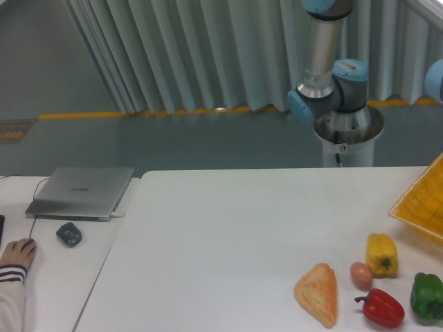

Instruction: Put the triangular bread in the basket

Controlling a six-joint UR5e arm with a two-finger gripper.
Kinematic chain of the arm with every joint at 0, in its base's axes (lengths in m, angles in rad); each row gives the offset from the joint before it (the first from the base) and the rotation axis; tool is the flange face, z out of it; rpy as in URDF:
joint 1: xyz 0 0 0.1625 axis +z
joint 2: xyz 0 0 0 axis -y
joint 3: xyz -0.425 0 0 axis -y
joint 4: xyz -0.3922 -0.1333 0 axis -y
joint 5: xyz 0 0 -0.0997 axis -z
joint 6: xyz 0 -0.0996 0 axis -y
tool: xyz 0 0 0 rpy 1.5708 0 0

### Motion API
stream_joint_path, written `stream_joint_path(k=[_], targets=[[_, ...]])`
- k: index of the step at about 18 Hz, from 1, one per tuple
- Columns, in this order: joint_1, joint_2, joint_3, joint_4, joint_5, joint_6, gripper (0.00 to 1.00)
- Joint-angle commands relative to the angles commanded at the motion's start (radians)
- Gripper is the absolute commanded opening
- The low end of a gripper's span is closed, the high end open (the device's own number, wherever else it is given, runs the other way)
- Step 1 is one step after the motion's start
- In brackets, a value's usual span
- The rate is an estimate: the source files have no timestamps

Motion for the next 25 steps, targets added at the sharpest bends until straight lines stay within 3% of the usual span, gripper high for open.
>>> stream_joint_path(k=[8, 15, 20, 23, 25], targets=[[0.006, 0.002, -0.014, 0.000, -0.049, -0.003, 1.00], [0.028, 0.003, -0.052, 0.034, -0.184, -0.075, 1.00], [0.026, 0.003, -0.049, 0.038, -0.189, -0.106, 1.00], [0.021, -0.002, -0.035, 0.047, -0.202, -0.251, 1.00], [0.023, -0.005, -0.017, 0.064, -0.277, -0.322, 1.00]])
